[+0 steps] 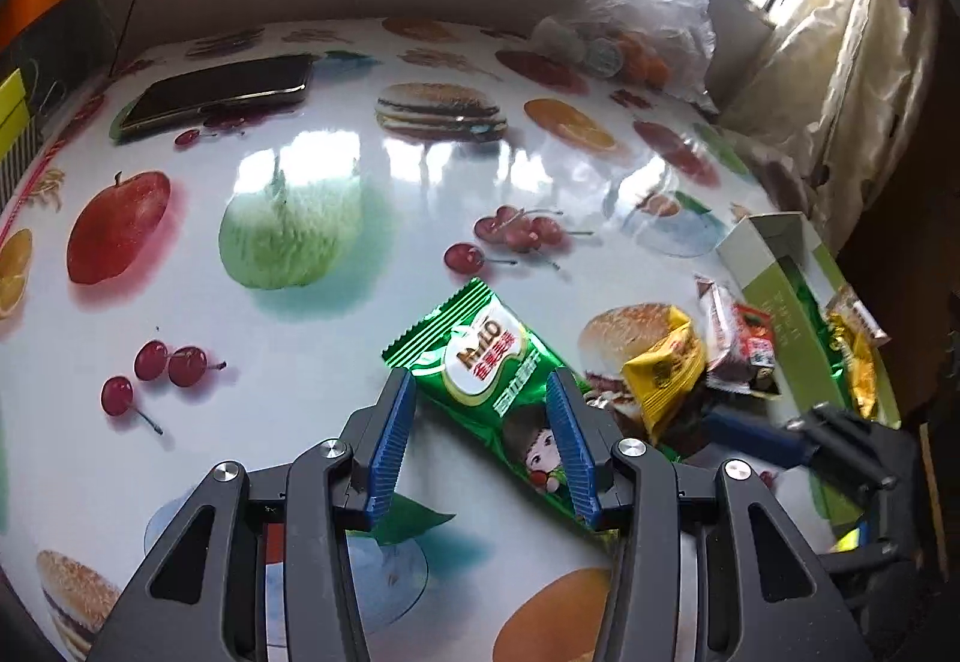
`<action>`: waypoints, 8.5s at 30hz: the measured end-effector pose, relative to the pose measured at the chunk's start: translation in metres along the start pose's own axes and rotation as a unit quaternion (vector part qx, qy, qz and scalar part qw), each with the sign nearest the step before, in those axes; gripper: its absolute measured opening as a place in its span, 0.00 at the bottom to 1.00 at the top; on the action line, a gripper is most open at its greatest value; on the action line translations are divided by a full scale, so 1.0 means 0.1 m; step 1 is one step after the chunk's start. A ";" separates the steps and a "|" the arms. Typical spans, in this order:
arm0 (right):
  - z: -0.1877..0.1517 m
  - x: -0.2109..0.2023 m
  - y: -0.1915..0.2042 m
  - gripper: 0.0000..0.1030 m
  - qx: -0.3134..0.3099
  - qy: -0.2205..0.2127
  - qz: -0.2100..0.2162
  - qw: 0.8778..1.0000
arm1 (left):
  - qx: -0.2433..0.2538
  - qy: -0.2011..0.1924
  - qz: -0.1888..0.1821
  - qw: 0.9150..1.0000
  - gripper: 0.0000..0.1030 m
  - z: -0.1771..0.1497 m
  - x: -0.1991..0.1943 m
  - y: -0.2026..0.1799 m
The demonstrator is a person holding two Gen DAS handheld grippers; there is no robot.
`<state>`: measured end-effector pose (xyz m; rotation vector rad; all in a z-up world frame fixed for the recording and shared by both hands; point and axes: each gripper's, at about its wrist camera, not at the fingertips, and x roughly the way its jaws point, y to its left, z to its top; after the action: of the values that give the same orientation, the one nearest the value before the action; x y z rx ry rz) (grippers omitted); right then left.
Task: Organize snacks
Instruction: 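Grasp the green Milo packet with the left tool while the right tool grasps a white candy bar, then carry the Milo packet and white candy bar over the green box with both tools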
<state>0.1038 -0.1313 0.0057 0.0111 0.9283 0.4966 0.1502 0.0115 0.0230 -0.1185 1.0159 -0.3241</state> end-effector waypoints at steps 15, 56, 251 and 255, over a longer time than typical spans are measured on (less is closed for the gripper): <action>-0.05 0.13 0.28 0.46 -0.032 0.020 0.086 0.996 | -0.024 0.007 -0.022 0.999 0.45 -0.01 -0.07 -0.04; 0.28 0.03 -0.44 0.31 0.051 0.011 -0.185 0.981 | 0.043 0.013 0.032 0.998 0.48 -0.24 0.00 -0.34; -0.28 -1.32 -1.04 0.18 0.167 -0.074 -0.178 0.967 | 0.113 -0.036 -0.050 0.992 0.42 0.11 -0.23 -1.69; -0.34 -1.35 -1.16 0.18 0.176 -0.072 -0.185 0.964 | 0.117 -0.026 -0.064 0.991 0.42 0.16 -0.13 -1.83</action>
<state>0.0579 -0.2970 0.0632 0.1896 0.8410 -0.0207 0.1187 -0.1578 0.0867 0.0206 0.9134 -0.5512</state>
